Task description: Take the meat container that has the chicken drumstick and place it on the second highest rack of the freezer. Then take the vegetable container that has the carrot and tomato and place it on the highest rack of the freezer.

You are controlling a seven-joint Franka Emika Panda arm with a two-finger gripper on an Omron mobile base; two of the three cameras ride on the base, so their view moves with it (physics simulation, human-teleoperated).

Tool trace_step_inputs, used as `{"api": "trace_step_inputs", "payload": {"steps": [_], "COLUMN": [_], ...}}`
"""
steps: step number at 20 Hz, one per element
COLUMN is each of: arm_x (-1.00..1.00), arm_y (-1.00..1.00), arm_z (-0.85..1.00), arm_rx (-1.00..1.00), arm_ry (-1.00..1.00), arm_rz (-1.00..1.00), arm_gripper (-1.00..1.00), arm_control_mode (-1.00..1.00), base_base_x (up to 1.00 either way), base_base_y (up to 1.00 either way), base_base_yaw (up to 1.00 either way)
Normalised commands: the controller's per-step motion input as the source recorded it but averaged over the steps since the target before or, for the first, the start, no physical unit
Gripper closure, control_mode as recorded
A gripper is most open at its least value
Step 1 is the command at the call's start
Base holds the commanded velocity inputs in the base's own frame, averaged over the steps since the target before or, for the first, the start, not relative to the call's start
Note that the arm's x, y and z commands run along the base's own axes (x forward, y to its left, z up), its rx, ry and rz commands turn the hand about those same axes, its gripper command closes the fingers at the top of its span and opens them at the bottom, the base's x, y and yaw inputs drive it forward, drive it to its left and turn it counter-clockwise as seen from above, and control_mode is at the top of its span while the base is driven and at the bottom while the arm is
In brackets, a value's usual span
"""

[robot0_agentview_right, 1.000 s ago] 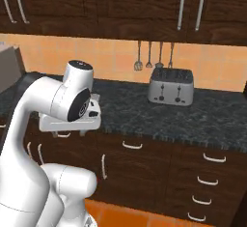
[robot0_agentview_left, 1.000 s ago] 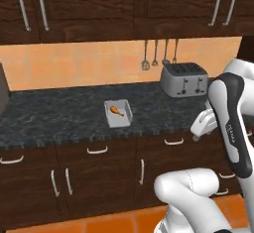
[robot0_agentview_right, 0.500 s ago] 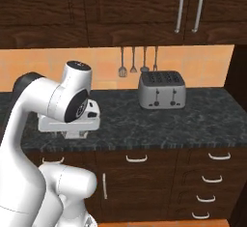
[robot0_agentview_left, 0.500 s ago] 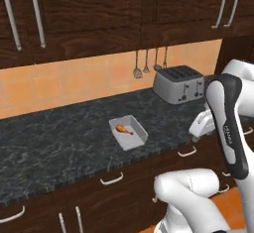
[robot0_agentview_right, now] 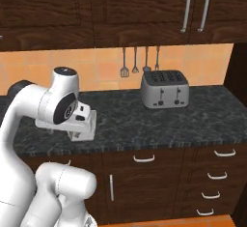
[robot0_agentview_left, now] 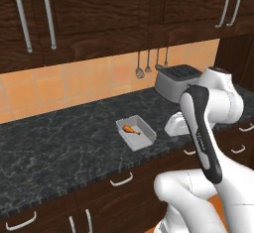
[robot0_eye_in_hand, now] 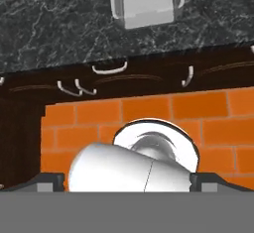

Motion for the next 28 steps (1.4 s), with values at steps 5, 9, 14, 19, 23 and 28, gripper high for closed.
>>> {"api": "trace_step_inputs", "payload": {"steps": [5,9,14,19,23,28], "arm_x": [0.65,0.32,0.16,0.21,0.73,0.84], "arm_y": [0.0,0.03,0.23,0.2,0.0,0.08], "arm_z": [-0.63,-0.51,-0.16,0.28,0.0,-0.12], "arm_rx": [0.0,0.08,0.01,0.02,0.05,0.0], "arm_ry": [0.02,0.09,0.03,0.05,0.24,0.26], "arm_rz": [-0.63,-0.48,-0.36,-0.16,-0.01,0.0], "arm_gripper": [-1.0,-1.0,-1.0,-1.0,-1.0,-1.0], "arm_control_mode": [-1.0,-1.0,-1.0,-1.0,-1.0,-1.0], "base_base_x": [0.0,0.0,0.0,0.0,0.0,0.0], "base_base_y": [0.0,0.0,0.0,0.0,0.0,0.0], "base_base_yaw": [0.0,0.0,0.0,0.0,0.0,0.0]}}
